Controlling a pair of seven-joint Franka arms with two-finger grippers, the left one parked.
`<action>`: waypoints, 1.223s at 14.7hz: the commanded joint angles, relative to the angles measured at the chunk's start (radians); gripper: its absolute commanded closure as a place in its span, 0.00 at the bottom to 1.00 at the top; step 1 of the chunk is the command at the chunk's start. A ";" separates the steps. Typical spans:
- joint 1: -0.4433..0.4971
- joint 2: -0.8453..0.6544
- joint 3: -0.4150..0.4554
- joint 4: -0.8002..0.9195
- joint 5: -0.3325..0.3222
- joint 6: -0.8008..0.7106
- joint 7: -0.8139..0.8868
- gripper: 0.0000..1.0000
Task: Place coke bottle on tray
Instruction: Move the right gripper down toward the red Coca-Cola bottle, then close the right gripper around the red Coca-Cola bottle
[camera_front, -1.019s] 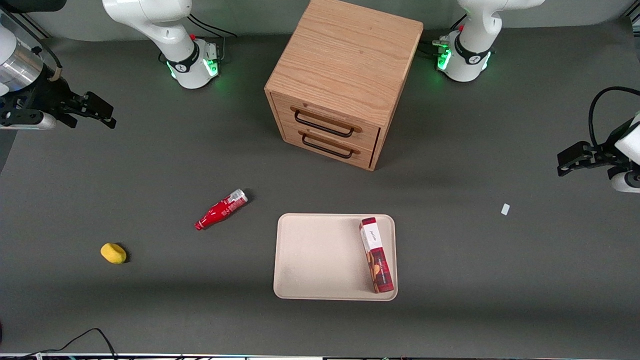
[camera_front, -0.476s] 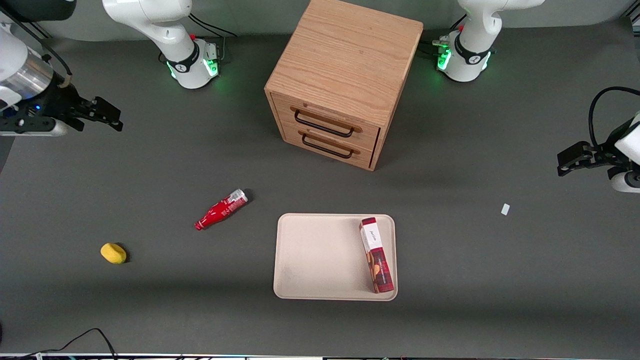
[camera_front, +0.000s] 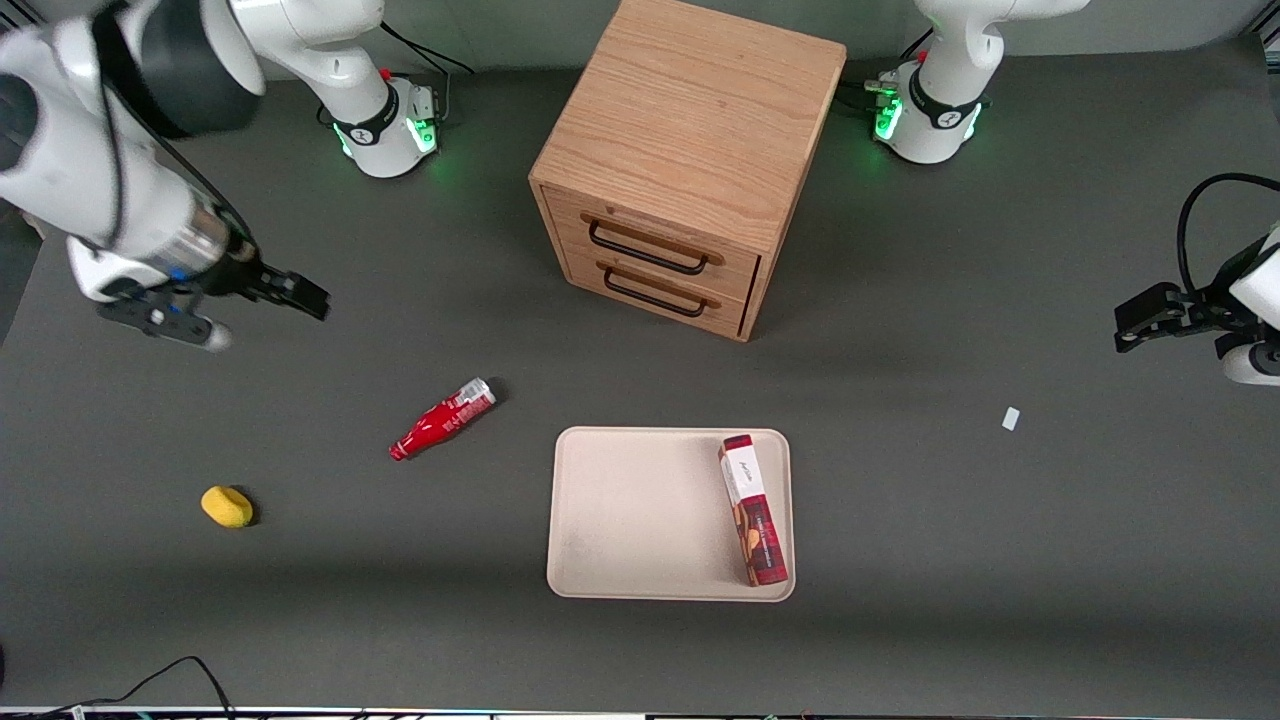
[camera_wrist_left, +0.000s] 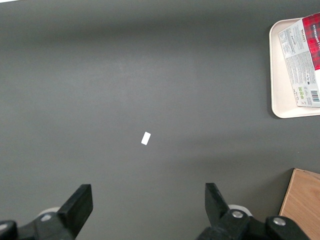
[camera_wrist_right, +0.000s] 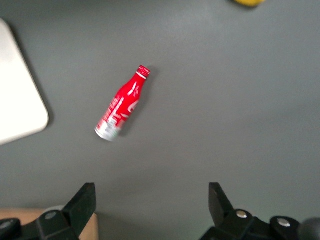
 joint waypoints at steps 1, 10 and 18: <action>0.006 0.095 0.031 -0.030 0.010 0.137 0.214 0.00; 0.006 0.365 0.059 -0.168 -0.001 0.626 0.443 0.00; 0.006 0.487 0.059 -0.179 -0.001 0.802 0.471 0.04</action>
